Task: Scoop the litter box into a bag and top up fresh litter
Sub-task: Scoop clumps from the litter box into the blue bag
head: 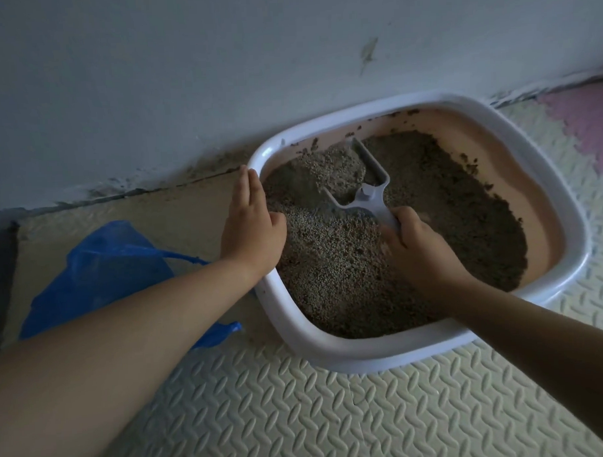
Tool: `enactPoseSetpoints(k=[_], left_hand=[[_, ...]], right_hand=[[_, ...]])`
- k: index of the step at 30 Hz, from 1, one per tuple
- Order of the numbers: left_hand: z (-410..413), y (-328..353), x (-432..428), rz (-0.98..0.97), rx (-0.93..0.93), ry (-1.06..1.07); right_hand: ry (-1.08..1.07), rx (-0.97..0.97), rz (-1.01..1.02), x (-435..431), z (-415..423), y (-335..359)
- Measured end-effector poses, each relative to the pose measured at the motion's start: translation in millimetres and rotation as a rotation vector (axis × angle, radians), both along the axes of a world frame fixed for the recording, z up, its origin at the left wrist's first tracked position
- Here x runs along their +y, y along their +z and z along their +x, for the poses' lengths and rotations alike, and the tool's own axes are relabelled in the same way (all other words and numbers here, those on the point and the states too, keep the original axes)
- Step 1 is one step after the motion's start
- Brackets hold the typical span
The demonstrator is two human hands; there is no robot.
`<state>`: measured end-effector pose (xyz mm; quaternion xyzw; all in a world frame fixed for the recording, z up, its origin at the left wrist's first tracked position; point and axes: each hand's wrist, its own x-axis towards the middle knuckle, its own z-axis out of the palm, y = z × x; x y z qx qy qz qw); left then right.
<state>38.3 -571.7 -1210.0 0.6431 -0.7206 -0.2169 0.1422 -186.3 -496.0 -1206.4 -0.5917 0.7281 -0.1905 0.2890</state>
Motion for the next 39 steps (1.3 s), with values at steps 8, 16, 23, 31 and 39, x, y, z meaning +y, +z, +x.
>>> enactPoseSetpoints(k=[8, 16, 23, 31, 39], left_hand=[[0.3, 0.4, 0.6, 0.008, -0.003, -0.002], [1.0, 0.3, -0.2, 0.007, -0.006, -0.002], [0.8, 2.2, 1.1, 0.016, -0.016, -0.007], [0.5, 2.3, 0.9, 0.021, -0.017, -0.009], [0.1, 1.1, 1.2, 0.005, -0.009, -0.001]], right_hand=[[0.010, 0.056, -0.057, 12.8, -11.1, 15.5], [-0.046, 0.055, -0.110, 11.6, -20.8, 23.6], [-0.004, 0.097, -0.120, 11.9, -19.1, 24.4], [0.066, 0.112, -0.089, 12.3, -12.2, 22.8], [0.158, 0.064, 0.173, 10.2, 13.1, 12.7]])
